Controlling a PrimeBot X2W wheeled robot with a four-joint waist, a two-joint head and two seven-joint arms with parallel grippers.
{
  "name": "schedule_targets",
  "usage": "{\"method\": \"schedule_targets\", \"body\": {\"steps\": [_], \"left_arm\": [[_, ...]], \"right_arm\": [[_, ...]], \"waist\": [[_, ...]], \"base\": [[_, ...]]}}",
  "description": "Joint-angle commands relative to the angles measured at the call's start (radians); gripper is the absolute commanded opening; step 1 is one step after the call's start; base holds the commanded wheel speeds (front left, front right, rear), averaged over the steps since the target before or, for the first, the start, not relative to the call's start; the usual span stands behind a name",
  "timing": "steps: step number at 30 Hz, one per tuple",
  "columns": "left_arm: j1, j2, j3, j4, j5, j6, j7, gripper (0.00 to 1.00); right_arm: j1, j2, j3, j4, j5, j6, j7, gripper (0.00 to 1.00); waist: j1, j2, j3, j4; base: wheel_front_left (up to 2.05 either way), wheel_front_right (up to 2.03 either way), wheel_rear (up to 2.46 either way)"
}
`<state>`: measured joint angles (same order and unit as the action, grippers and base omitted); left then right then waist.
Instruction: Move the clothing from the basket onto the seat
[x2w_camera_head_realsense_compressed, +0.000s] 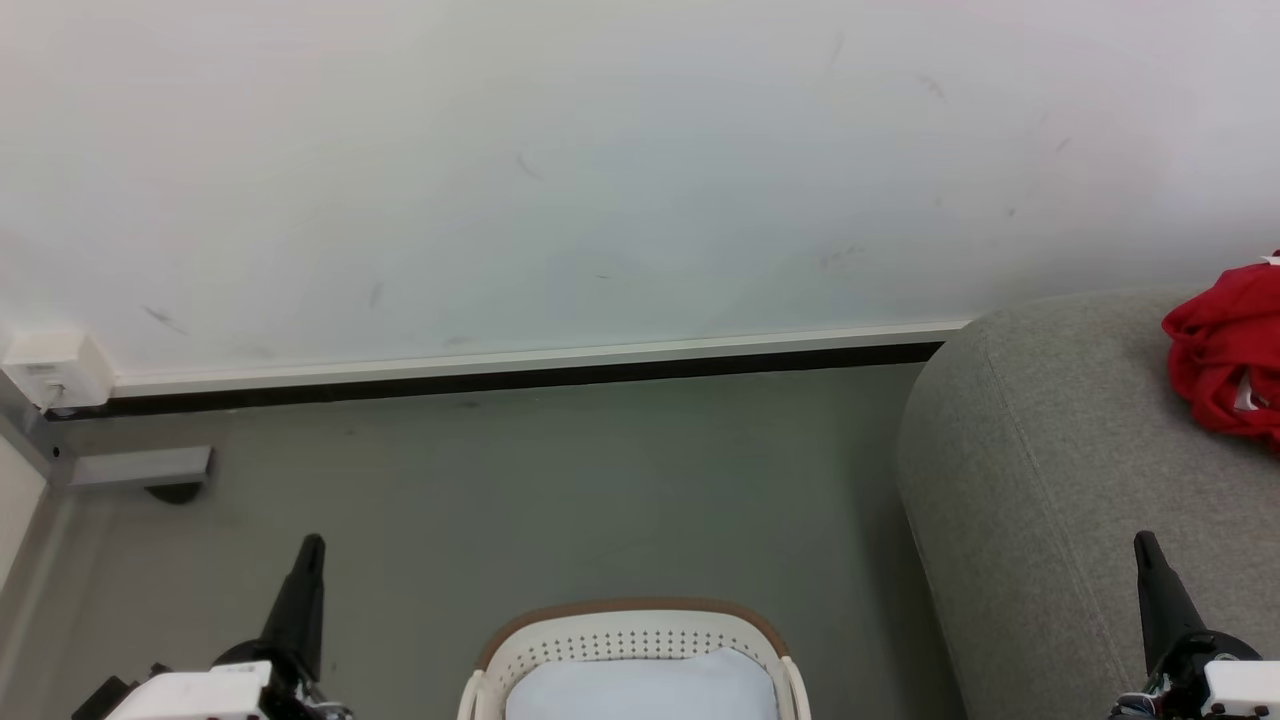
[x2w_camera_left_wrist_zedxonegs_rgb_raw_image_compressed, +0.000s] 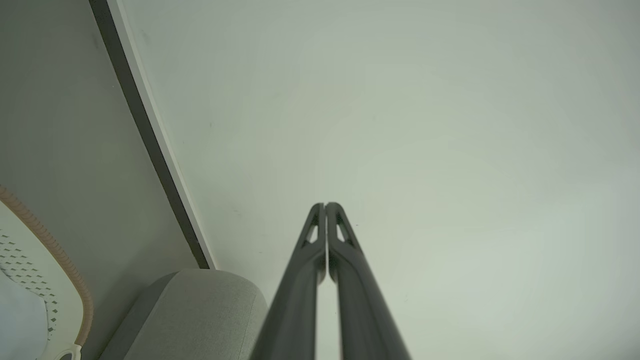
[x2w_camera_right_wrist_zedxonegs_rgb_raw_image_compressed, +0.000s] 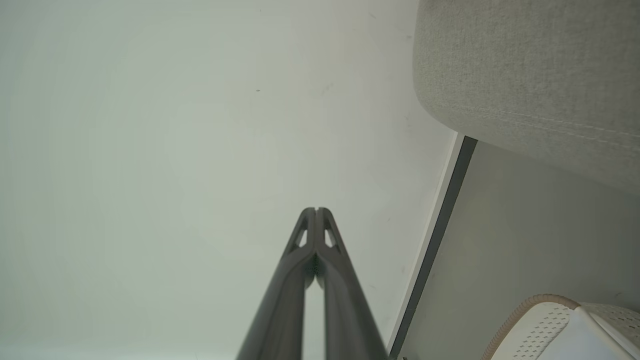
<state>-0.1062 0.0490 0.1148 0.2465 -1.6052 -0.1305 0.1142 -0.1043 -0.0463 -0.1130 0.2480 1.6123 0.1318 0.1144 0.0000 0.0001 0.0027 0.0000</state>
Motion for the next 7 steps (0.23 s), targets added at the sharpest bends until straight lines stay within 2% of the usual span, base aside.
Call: {"method": "schedule_targets", "body": {"steps": [1,7], "left_arm": [[-0.009,0.002,0.002,0.0,-0.014,-0.003,0.003,0.0],[-0.009,0.002,0.002,0.0,-0.014,-0.003,0.003,0.0]], "right_arm": [[-0.012,-0.007,-0.003,-0.006,0.001,-0.002,0.003,0.0],[-0.012,-0.007,-0.003,-0.006,0.001,-0.002,0.003,0.0]], "waist": [[0.0,-0.0001,0.0,0.0],[0.0,-0.0001,0.0,0.0]], "base": [[0.0,0.0,0.0],[0.0,0.0,0.0]]}}
